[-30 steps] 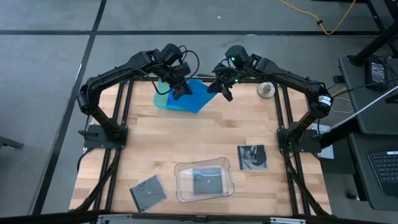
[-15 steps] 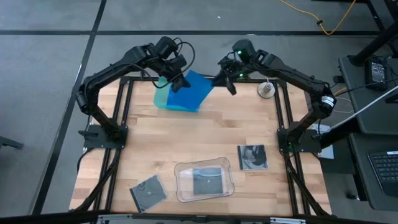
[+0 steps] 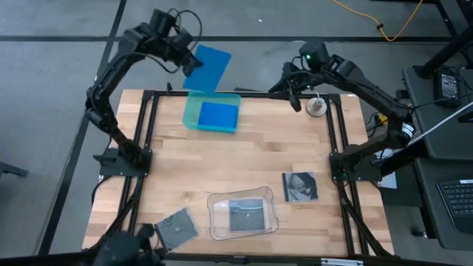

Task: Pick & place jewel cases by type
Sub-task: Put the blue CD case into the green bin

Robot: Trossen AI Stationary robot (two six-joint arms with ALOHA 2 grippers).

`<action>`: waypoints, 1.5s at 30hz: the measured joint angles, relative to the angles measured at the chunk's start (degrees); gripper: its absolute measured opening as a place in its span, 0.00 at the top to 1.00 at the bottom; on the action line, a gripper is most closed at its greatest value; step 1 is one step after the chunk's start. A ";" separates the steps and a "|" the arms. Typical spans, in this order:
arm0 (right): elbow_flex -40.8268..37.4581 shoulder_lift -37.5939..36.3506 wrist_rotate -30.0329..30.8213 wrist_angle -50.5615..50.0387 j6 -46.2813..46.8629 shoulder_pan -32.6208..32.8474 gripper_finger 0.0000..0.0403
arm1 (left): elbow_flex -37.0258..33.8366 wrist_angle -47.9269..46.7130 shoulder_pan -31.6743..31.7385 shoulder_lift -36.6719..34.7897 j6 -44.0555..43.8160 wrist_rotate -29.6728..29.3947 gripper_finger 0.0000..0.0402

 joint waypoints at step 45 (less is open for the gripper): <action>-0.04 -0.17 7.80 -4.53 7.21 2.80 0.70 | 6.73 -21.17 -10.93 30.43 35.37 -3.13 0.95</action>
